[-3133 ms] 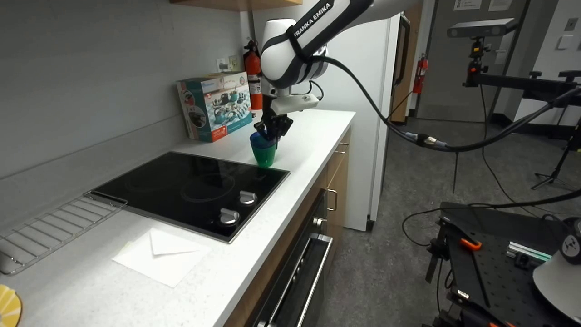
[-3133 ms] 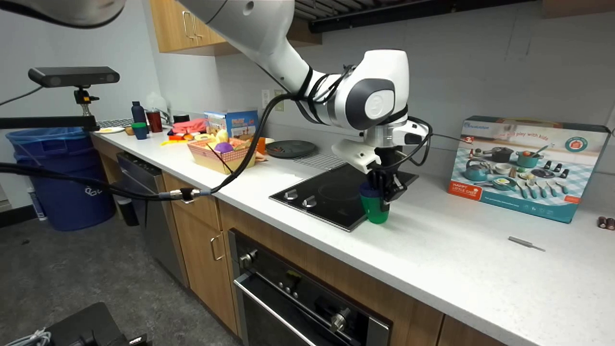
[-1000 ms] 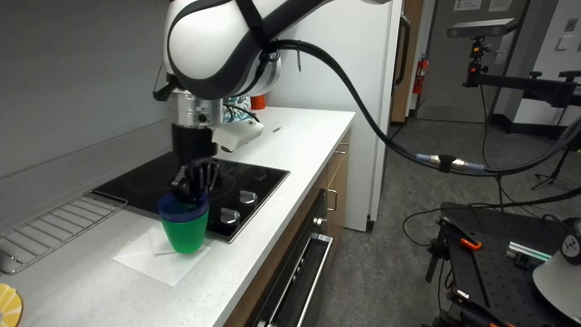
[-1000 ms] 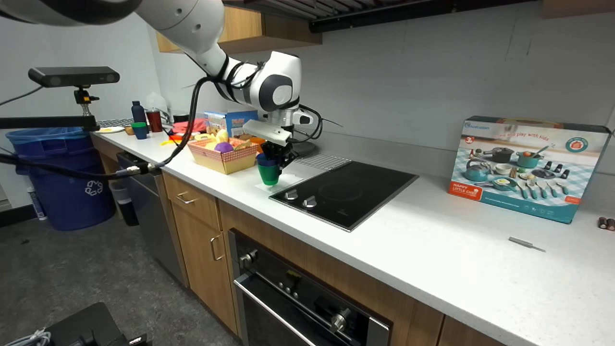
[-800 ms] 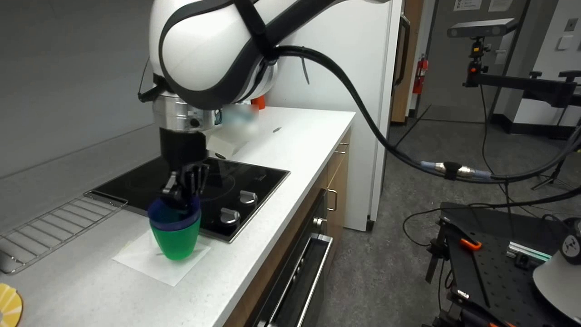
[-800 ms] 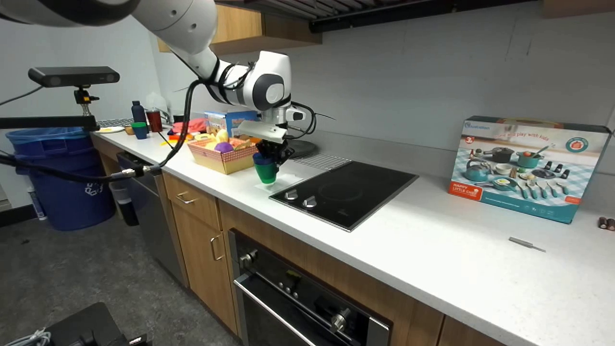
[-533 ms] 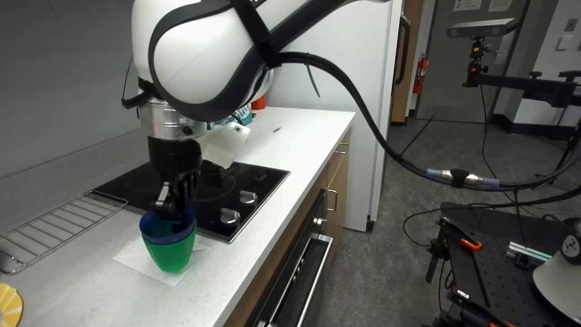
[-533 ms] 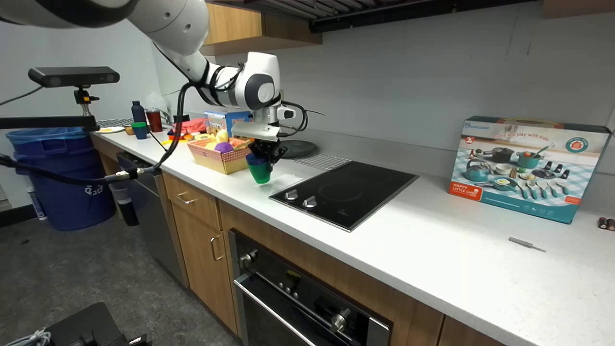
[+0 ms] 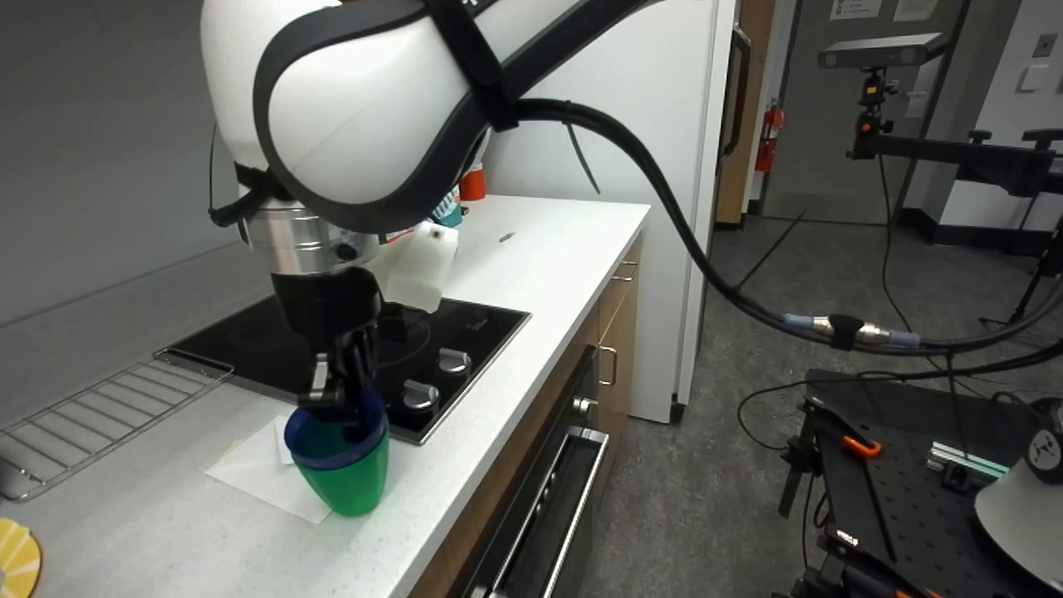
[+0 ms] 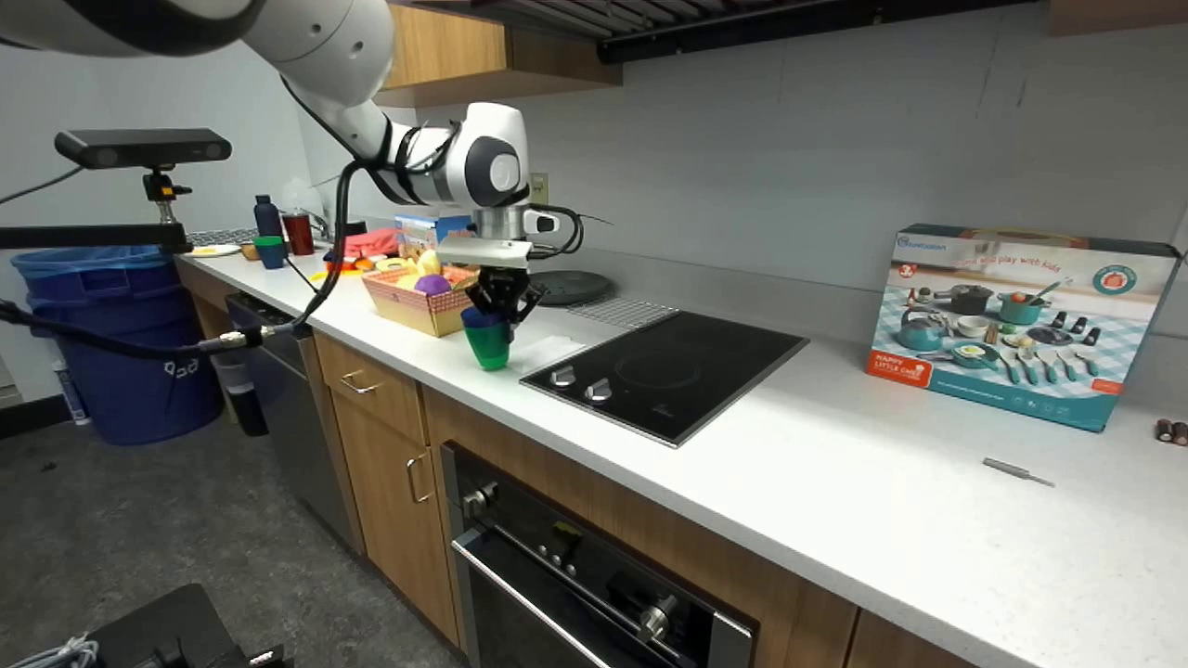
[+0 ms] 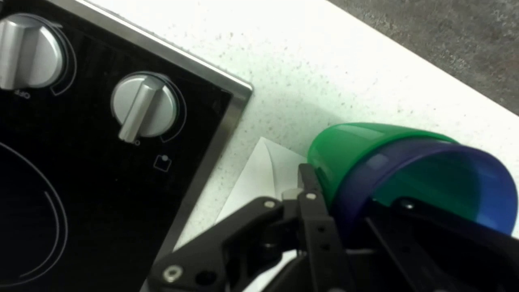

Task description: Move the cup to the left side of the stove

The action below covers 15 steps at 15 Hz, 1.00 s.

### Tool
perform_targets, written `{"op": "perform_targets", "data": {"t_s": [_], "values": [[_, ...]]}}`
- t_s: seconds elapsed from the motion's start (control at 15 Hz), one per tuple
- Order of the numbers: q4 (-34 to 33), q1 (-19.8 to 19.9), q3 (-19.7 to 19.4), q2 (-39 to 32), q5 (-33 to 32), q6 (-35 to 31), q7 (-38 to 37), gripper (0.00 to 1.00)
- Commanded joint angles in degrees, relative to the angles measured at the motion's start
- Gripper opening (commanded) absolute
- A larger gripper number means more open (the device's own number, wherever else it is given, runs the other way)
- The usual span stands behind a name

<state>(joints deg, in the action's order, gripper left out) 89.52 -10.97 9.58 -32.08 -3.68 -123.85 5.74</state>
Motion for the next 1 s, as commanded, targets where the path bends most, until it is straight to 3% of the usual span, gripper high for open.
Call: {"op": "perform_targets", "data": {"t_s": [0.0, 0.07, 0.13, 0.27, 0.73, 0.8, 0.93], "values": [[-3.16, -0.48, -0.90, -1.60, -0.43, 4.97, 0.19, 0.02], [-3.02, -0.52, -1.15, -1.62, -0.73, 4.96, 0.07, 0.02], [-3.00, -0.40, -1.21, -1.60, -0.46, 4.81, -0.15, 0.33], [-2.79, 0.06, -1.19, -1.26, 0.21, 4.12, 0.07, 0.42], [-2.68, 1.19, -2.08, 1.57, 0.59, 3.30, -0.77, 0.94], [-2.31, 1.36, -2.18, 2.39, 0.78, 3.15, -1.00, 0.99], [-1.58, 1.69, -2.26, 4.28, 1.41, 3.40, -2.10, 1.00]]}}
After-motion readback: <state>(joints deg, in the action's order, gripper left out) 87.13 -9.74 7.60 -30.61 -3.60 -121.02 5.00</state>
